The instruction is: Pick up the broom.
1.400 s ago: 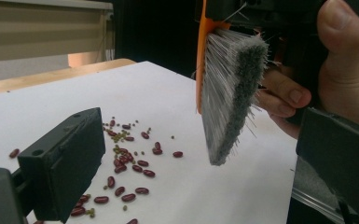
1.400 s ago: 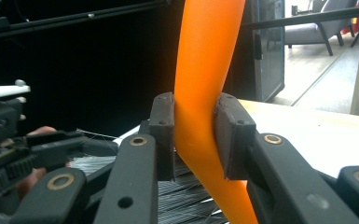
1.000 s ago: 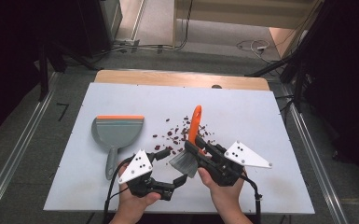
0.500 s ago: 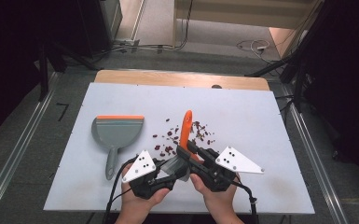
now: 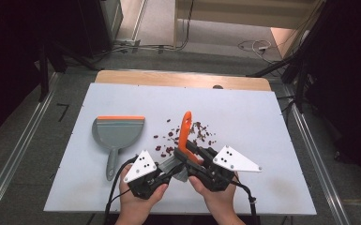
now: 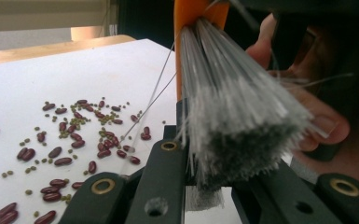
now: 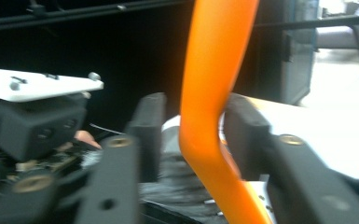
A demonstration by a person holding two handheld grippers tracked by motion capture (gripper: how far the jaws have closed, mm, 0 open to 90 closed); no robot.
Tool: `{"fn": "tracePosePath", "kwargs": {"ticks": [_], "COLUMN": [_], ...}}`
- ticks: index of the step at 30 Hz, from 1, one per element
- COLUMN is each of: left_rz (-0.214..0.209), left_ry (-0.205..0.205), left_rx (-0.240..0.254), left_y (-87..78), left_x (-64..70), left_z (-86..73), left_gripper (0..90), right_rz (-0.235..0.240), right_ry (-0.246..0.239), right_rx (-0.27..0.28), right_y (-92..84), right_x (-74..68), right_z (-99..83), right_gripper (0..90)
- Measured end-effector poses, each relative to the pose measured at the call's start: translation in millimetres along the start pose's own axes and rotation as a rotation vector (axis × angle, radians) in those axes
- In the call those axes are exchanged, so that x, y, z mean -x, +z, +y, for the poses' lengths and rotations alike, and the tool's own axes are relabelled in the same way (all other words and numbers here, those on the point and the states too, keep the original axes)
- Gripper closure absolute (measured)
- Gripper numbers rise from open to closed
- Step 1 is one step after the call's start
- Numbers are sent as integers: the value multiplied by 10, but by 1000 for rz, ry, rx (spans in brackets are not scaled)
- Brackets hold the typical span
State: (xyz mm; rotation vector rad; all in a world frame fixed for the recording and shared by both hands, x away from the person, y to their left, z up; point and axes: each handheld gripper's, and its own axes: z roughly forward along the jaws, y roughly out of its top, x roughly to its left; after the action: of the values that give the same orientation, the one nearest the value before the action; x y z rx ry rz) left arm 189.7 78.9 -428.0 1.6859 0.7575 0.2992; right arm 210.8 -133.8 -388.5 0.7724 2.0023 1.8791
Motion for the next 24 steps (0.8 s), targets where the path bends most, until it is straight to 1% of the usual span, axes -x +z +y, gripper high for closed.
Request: {"fn": "tracePosePath", "kwargs": {"ticks": [1, 2, 3, 5, 6, 7, 8, 10, 11, 13, 14, 15, 16, 17, 18, 19, 21, 22, 23, 24], "left_rz": [0, -14, -14, -22, -25, -27, -31, -36, -38, -46, -47, -49, -54, -63, -72, -85, -109, -121, -136, -147], "left_ry": [0, 0, 0, 9, 16, 17, 21, 25, 26, 32, 37, 41, 43, 41, 46, 51, 67, 75, 85, 91], "left_rx": [0, 2, 2, 4, 3, 8, 8, 15, 19, 23, 22, 18, 19, 20, 20, 20, 17, 17, 14, 11], "left_y": [0, -12, -12, -33, -50, -65, -87, -129, -152, -201, -222, -245, -267, -288, -308, -325, -353, -360, -365, -369], "left_x": [0, -22, -22, -44, -59, -74, -97, -140, -161, -205, -227, -251, -276, -297, -317, -333, -351, -357, -366, -372], "left_z": [0, 3, 3, 11, 17, 22, 30, 43, 48, 53, 56, 60, 63, 67, 70, 75, 83, 84, 84, 84], "left_gripper": [867, 867, 867, 867, 867, 867, 867, 867, 867, 867, 867, 867, 867, 867, 867, 867, 867, 867, 867, 867], "right_rz": [11, 22, 37, 50, 50, 54, 67, 66, 66, 99, 103, 103, 108, 110, 117, 117, 117, 150, 150, 169], "right_ry": [-12, -19, -23, -29, -29, -29, -18, -13, -13, 0, -2, -2, -3, -4, 0, 0, 13, 32, 32, 41], "right_rx": [2, -4, -3, 7, 7, 6, -14, -32, -32, -33, -43, -43, -44, -50, -67, -67, -82, -108, -108, -124], "right_y": [-3, -9, -20, -47, -47, -60, -81, -103, -103, -126, -141, -141, -148, -150, -150, -150, -152, -153, -153, -153], "right_x": [5, 13, 26, 71, 71, 100, 180, 255, 255, 343, 416, 416, 451, 485, 556, 556, 621, 679, 679, 700], "right_z": [18, 39, 61, 100, 100, 120, 154, 175, 175, 187, 196, 196, 198, 201, 200, 200, 190, 178, 178, 171], "right_gripper": [456, 427, 403, 362, 362, 343, 301, 297, 297, 309, 309, 309, 309, 309, 302, 302, 303, 303, 303, 303]}}
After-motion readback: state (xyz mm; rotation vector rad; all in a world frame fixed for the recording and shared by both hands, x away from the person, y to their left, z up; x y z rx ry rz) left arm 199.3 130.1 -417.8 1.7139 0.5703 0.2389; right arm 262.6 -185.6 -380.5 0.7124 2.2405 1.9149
